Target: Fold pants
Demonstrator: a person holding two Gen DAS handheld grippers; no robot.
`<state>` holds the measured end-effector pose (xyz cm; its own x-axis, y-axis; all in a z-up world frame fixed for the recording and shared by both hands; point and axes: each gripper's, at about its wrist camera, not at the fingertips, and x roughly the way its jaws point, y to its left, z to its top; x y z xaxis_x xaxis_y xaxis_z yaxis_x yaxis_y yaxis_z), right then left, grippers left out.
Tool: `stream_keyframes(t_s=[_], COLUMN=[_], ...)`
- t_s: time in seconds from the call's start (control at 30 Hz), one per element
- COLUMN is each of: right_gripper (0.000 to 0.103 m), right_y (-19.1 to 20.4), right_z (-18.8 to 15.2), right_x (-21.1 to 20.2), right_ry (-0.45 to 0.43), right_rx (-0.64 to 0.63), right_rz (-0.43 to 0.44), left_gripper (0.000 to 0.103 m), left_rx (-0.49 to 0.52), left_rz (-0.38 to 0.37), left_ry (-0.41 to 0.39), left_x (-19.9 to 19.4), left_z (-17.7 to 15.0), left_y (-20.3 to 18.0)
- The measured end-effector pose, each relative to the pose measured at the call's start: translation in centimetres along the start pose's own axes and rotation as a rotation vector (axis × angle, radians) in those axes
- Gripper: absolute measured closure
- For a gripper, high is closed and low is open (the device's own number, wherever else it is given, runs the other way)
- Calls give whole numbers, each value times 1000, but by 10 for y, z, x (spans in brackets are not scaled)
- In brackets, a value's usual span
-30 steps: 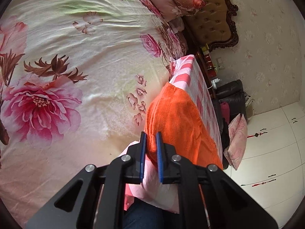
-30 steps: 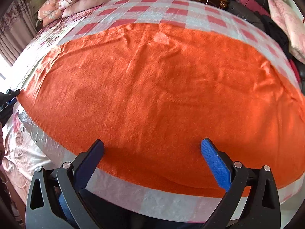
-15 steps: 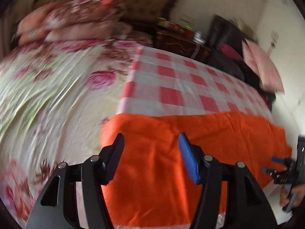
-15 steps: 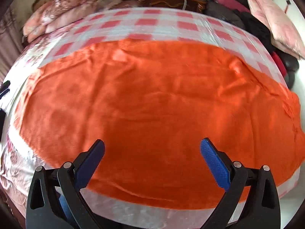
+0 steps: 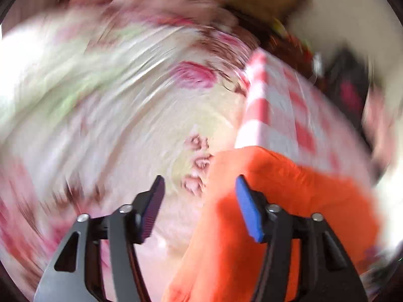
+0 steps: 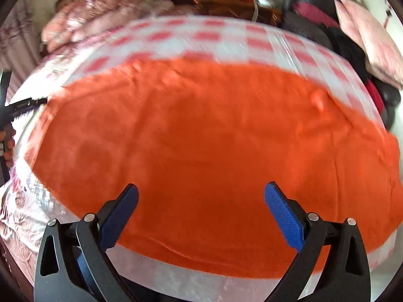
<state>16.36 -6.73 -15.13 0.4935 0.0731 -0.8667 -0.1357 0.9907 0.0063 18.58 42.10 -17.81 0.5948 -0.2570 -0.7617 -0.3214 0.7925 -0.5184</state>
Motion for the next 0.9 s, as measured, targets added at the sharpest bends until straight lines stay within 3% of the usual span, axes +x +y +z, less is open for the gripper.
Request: stream_keyframes(t_s=[0.03,0.1,0.2,0.3,0.37,0.4,0.5,0.63,0.9], right_gripper=[7,7,9,23,26,26,26,15,12], right_y=[2,10,22,34,38,38,40,34,33], right_z=[3,7,11,11,8,7,7,4,4], right_x=[-1,-1,3,14,22,25,24,27,27], right_ry=[-7,-6,12,55,89,95,101,116,112], right_rx=[-2,-6,-23,-54,-67,-68,-71,-35,-32], right_rz=[10,50,81,71,28,16,0,-13,-8], left_gripper=[32,30,26,28,31,38,63,78,84], left_rx=[-136,-307,-433,-539,-541,-529,-477,-381,-167], left_rz=[-109,-259,-350,-500,-575,-593,-617,-542,-297], left_ry=[11,30,91,123,132,144,129,106,34], left_x=[-6,-14,-6,6,10,13,8,-2,-33], left_z=[-8,-32,-69,-94,-101,-101,-98,-89,-69], left_y=[30,77,114,129,122,116,91,69,27])
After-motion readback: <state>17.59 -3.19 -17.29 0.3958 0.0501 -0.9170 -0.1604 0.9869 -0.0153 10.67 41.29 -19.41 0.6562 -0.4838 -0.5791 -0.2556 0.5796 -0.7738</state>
